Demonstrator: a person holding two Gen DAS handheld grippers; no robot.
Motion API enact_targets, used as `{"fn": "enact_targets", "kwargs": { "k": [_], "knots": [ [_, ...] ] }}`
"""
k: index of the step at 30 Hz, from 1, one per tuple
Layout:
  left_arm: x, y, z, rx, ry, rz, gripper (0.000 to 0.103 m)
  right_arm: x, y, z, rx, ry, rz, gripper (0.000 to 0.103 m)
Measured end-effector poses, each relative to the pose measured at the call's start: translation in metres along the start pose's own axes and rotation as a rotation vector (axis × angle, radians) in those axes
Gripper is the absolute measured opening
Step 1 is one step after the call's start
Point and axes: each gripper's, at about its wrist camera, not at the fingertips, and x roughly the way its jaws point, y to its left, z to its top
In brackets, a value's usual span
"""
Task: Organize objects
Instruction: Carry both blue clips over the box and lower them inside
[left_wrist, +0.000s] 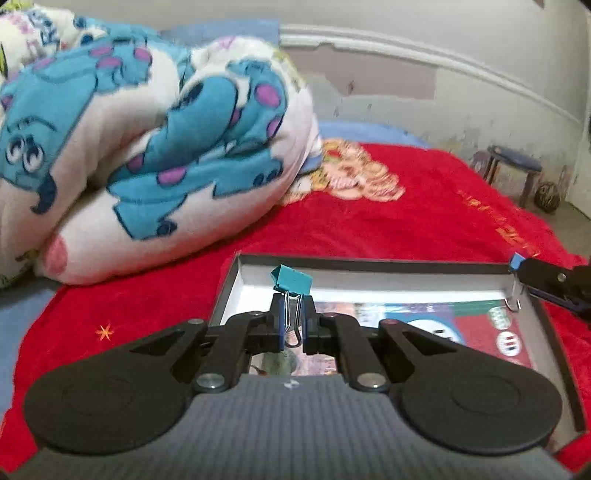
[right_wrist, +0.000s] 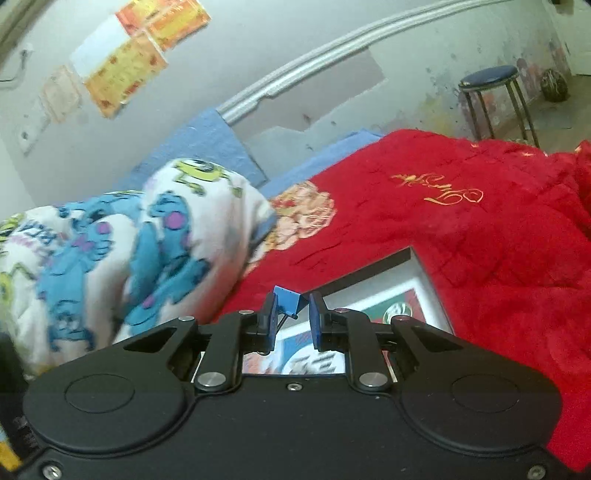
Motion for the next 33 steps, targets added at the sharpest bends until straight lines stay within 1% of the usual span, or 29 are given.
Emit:
{"fn": "enact_targets", "kwargs": {
  "k": [3,5,7,10,13,18,21,23,28,30,31,32,33],
  "knots": [
    [0.013,0.001,-0.01,0.023,0.018,0.02,0.01,0.031,-0.008,-0.006,-0.005,0.034,-0.041,0.018],
    [0.02,0.002,-0.013,0.019,0.032,0.027,0.01,0.042,-0.012,-0.014,-0.01,0.056,-0.068,0.018],
    [0.024,0.003,-0.014,0.011,0.038,0.024,0.01,0.05,-0.017,-0.019,0.005,0.076,-0.071,0.018],
    [0.024,0.004,-0.017,0.005,0.038,0.014,0.01,0.053,-0.016,-0.025,-0.02,0.082,-0.098,0.018],
    [0.026,0.006,-0.018,-0.01,0.048,0.009,0.011,0.05,-0.013,-0.029,-0.029,0.086,-0.104,0.018],
    [0.028,0.002,-0.02,0.011,0.051,0.013,0.011,0.051,-0.009,-0.034,-0.051,0.097,-0.119,0.018],
    [0.031,-0.002,-0.023,0.028,0.056,0.023,0.011,0.056,-0.013,-0.037,-0.026,0.126,-0.135,0.018],
    [0.033,-0.003,-0.025,0.039,0.057,0.031,0.011,0.057,-0.015,-0.039,-0.019,0.129,-0.137,0.018],
    [0.034,-0.003,-0.027,0.03,0.062,0.022,0.013,0.058,-0.019,-0.041,-0.001,0.136,-0.134,0.018],
    [0.034,-0.002,-0.027,0.021,0.062,0.032,0.018,0.057,-0.022,-0.04,0.024,0.131,-0.122,0.019],
    [0.033,-0.002,-0.027,0.015,0.062,0.033,0.024,0.057,-0.025,-0.041,0.044,0.128,-0.111,0.021],
    [0.032,-0.001,-0.027,0.01,0.06,0.032,0.031,0.055,-0.029,-0.041,0.072,0.121,-0.093,0.022],
    [0.03,0.0,-0.026,0.013,0.058,0.033,0.042,0.054,-0.031,-0.042,0.091,0.115,-0.085,0.027]
  ]
}}
